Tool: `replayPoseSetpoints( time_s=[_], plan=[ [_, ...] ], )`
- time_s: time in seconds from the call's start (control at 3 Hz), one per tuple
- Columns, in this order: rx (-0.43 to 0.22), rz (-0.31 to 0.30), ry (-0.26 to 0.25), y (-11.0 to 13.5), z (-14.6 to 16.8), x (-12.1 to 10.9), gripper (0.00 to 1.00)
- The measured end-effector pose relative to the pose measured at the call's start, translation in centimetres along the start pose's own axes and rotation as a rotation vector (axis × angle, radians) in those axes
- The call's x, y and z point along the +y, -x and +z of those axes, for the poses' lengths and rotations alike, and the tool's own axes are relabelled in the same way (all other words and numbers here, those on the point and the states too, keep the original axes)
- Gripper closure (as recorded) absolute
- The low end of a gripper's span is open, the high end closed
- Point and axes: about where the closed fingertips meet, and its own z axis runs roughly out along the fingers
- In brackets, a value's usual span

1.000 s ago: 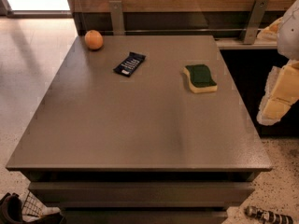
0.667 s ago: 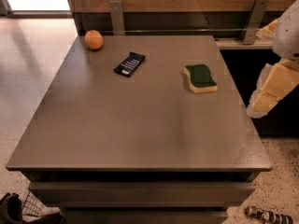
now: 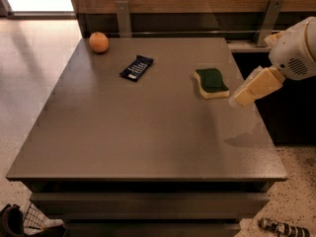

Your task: Pick sponge

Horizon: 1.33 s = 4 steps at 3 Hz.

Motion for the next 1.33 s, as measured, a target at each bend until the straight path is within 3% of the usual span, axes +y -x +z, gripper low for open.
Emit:
replayPoseSetpoints(
  time_s=[0.67, 1.0, 1.33],
  plan=[
    [-0.268, 0.157, -0.061, 2.0, 6.2, -2.2, 0.0],
    [-0.34, 0.229, -0.072, 2.1, 8.5, -1.9, 0.0],
    [-0.368, 0.296, -0.076, 1.5, 10.6, -1.5, 0.0]
  ],
)
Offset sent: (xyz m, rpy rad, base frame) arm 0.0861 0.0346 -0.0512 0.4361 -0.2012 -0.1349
